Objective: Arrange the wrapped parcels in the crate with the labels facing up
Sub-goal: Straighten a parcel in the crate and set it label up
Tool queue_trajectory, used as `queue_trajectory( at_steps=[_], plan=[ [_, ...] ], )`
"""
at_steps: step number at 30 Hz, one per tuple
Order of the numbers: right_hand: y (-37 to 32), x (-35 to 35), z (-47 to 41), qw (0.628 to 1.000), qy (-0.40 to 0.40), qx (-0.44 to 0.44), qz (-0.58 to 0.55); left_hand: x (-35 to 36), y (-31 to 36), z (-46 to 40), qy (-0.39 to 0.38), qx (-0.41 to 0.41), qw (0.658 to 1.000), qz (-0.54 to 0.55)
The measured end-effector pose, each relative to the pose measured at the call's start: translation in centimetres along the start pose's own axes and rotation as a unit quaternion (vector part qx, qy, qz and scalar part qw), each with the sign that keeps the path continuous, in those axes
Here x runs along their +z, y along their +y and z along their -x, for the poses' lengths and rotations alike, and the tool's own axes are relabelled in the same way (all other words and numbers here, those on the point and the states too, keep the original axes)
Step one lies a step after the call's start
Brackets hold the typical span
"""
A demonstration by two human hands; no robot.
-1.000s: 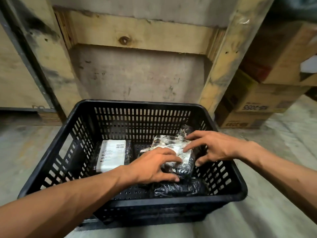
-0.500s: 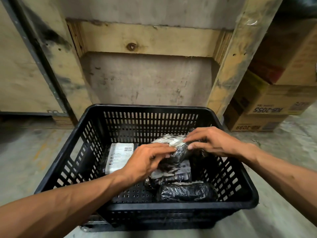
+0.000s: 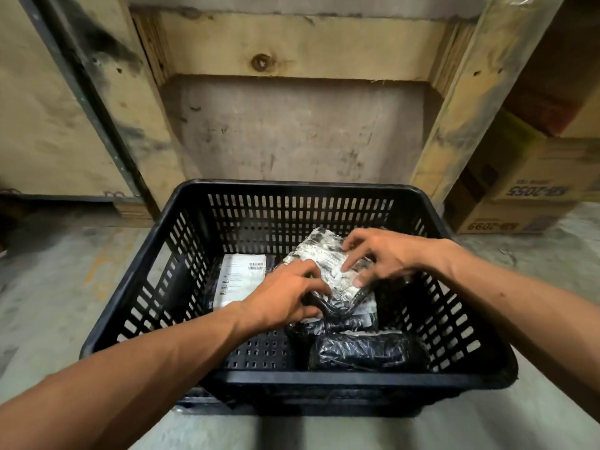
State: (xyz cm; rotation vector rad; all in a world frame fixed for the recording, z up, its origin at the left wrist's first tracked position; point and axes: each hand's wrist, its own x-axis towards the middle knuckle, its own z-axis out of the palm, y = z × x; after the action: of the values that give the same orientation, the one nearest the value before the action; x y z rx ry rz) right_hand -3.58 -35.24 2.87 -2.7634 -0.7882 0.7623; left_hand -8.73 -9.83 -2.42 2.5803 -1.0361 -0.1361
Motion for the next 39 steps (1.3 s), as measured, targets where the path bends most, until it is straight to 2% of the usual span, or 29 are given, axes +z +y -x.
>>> queue_trajectory(
  at_steps=[4,9,11,13,17,20,23,26,29,33,36,39],
  plan=[
    [0.5,1.2,0.6,0.998,-0.037,0.047,-0.023,1.0,-0.4,-0.5,0.028,0.002,1.0,0.007],
    [0.8,2.7,0.8,0.995,0.019,0.026,-0.094,1.6,-1.2,-0.5,0.057,0.012,0.997,0.047],
    [1.0,2.5,1.1,0.992,0.031,0.024,-0.123,1.3,-2.0,-0.1,0.064,-0.005,0.992,0.112],
    [0.8,2.3,1.3,0.987,0.067,0.015,-0.142,0.5,-2.6,0.4,0.078,-0.041,0.971,0.22],
    [0.2,2.2,1.2,0.965,0.153,0.025,-0.211,-1.1,-2.8,0.9,0.12,-0.114,0.904,0.394],
    [-0.9,1.3,0.6,0.955,0.181,0.052,-0.23,-2.2,-1.7,0.6,0.155,-0.15,0.872,0.439],
    [-2.1,-0.2,0.1,0.933,0.225,0.07,-0.27,-3.7,-0.5,-0.2,0.218,-0.139,0.826,0.502],
    [-3.1,-1.2,0.2,0.901,0.272,0.096,-0.323,-5.6,-0.4,-0.7,0.245,-0.113,0.819,0.507],
    [-4.0,-1.7,0.2,0.875,0.315,0.101,-0.353,-6.5,-0.5,-0.4,0.24,-0.107,0.845,0.465],
    [-4.4,-1.8,0.6,0.877,0.328,0.042,-0.348,-7.2,-0.6,-0.3,0.299,-0.118,0.842,0.433],
    [-4.2,-1.5,1.3,0.883,0.313,-0.041,-0.347,-8.4,-0.8,-0.3,0.312,-0.107,0.812,0.482],
    [-4.4,-1.5,1.4,0.889,0.332,-0.058,-0.31,-9.5,-1.0,-0.6,0.323,-0.097,0.795,0.504]
  ],
)
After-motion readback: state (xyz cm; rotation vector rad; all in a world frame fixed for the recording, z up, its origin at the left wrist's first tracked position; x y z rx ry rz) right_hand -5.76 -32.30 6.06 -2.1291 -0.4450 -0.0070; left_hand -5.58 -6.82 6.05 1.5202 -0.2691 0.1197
